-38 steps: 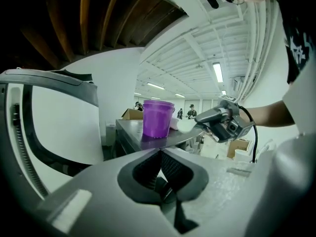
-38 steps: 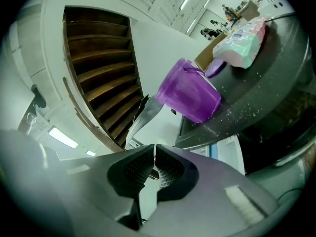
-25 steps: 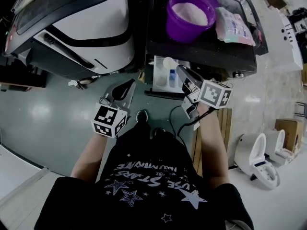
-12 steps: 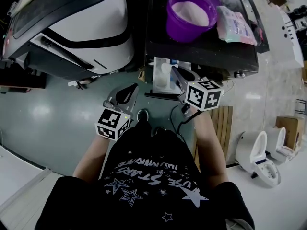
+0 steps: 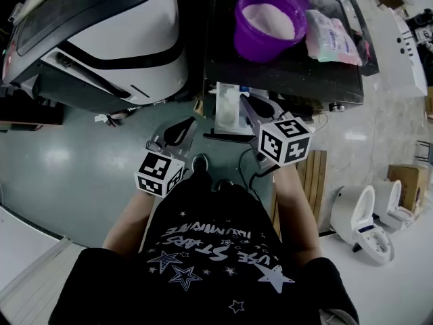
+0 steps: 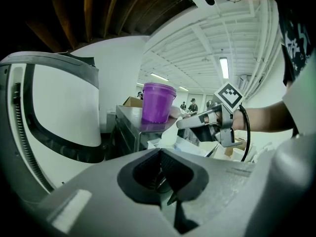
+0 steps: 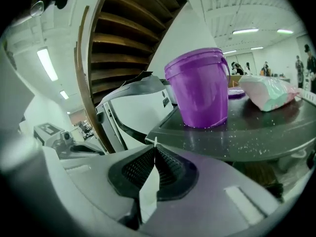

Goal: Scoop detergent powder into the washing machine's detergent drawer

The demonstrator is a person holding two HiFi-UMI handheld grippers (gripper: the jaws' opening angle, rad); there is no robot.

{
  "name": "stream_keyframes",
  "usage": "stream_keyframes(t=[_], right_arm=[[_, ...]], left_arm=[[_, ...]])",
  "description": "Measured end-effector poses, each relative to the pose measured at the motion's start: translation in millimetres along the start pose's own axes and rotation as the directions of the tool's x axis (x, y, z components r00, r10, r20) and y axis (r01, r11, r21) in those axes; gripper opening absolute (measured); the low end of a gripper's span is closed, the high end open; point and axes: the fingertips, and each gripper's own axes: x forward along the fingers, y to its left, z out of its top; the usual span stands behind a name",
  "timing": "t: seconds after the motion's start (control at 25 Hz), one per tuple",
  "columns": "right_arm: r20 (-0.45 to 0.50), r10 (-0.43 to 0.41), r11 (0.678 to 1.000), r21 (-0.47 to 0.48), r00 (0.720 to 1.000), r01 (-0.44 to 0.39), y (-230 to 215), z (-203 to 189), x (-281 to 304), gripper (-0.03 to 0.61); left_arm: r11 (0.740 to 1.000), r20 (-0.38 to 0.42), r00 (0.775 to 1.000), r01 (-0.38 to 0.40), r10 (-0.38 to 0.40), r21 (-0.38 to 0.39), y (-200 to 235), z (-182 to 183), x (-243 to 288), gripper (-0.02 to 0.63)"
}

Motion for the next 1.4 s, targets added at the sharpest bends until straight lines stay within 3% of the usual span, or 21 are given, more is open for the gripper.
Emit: stream_keyframes(t=[0.16, 0.44, 0.72, 1.04, 1.4], right_arm=[[-0.024, -0.017, 0.994, -0.108, 1.0, 0.014, 2.9, 2.3, 2.7, 0.034], [-0.041, -0.044, 0.981, -0.188, 0.998, 0.036, 4.3, 5.1, 5.9, 0.034], [-0.073, -0.083, 0.94, -0.337, 0.994, 0.054, 6.4, 2.4, 6.5, 0.034], [-0.113, -0.093, 0.833, -0.553, 0.989, 0.016, 19.1, 3.3, 10.5, 0.034], [-0.152, -0.084, 0.681, -0.731, 0.985, -0.054, 29.5, -2.8, 13.4, 0.034]], left_arm=[[1.0, 0.0, 1.0, -0.001, 0.001, 0.0, 0.3, 0.5, 0.9, 0.0], [1.0, 0.004, 1.0, -0.008, 0.008, -0.007, 3.6, 1.8, 0.7, 0.0], [1.0, 0.007, 1.0, -0.01, 0.01, -0.007, 5.7, 1.5, 1.2, 0.0], [1.0, 0.015, 1.0, -0.013, 0.013, -0.005, 7.7, 3.3, 0.4, 0.0], [1.0, 0.018, 1.0, -0.02, 0.02, -0.007, 9.9, 3.4, -1.9, 0.0]])
